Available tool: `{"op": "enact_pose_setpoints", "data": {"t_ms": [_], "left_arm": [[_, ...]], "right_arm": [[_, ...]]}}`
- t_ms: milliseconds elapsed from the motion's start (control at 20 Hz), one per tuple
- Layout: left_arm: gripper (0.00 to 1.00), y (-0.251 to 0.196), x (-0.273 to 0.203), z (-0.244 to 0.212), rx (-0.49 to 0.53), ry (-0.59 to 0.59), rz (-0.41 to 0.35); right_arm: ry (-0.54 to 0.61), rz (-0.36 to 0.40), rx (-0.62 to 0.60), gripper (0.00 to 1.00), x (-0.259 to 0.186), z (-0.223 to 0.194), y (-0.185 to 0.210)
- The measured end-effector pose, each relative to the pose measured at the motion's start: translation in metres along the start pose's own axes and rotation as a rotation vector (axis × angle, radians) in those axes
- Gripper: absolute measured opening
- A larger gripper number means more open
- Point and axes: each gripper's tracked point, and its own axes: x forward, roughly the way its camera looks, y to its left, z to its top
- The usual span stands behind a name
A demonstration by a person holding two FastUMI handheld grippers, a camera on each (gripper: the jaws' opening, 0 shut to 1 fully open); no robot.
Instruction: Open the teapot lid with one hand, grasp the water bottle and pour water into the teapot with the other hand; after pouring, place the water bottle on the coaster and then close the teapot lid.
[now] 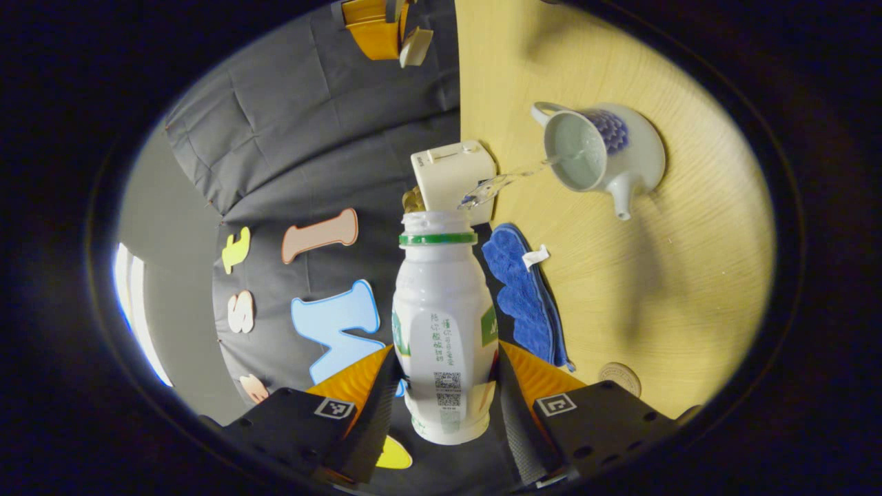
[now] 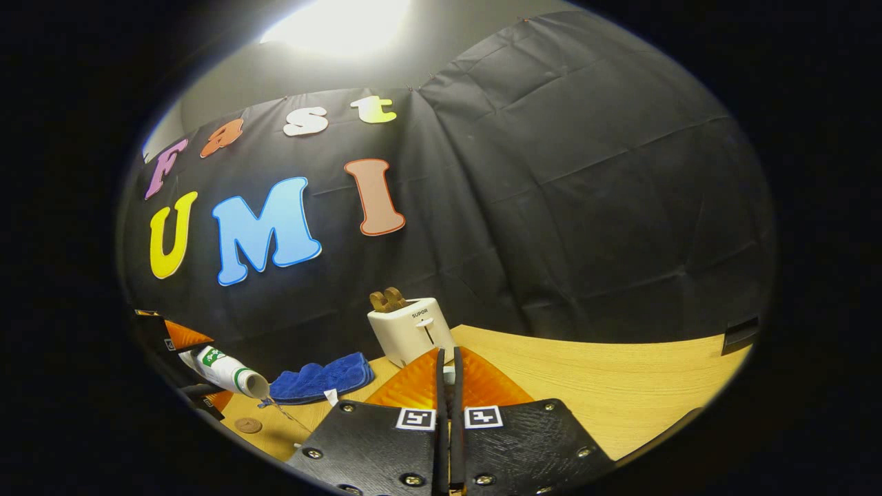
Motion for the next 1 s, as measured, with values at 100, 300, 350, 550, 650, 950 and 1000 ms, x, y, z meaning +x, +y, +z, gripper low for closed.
{"op": "enact_pose_setpoints", "data": {"t_ms": [100, 300, 350, 550, 650, 950, 1000], "left_arm": [[0.85, 0.001, 0.001, -0.001, 0.011, 0.001, 0.001], [0.85, 0.003, 0.0, -0.003, 0.033, 0.001, 0.003], [0.85, 0.003, 0.0, -0.002, 0.038, 0.0, 0.004], [0.85, 0.008, 0.001, -0.006, 0.064, 0.004, 0.009], [0.85, 0.009, 0.002, -0.006, 0.07, 0.002, 0.014], [0.85, 0.016, 0.001, -0.003, 0.115, -0.013, 0.026], [0.85, 0.019, 0.002, -0.002, 0.128, -0.017, 0.028]], "right_arm": [[-0.004, -0.002, 0.001, 0.01, 0.0, 0.001, -0.001], [0.002, -0.002, 0.003, 0.01, 0.0, -0.002, -0.001], [0.003, 0.0, 0.002, 0.01, 0.0, -0.001, 0.0], [0.002, 0.001, -0.002, 0.01, 0.001, -0.001, 0.001], [0.006, 0.002, -0.002, 0.01, 0.001, -0.002, 0.001], [0.006, 0.0, 0.0, 0.01, 0.001, -0.003, 0.0], [0.007, 0.0, 0.002, 0.01, 0.001, -0.002, 0.0]]}}
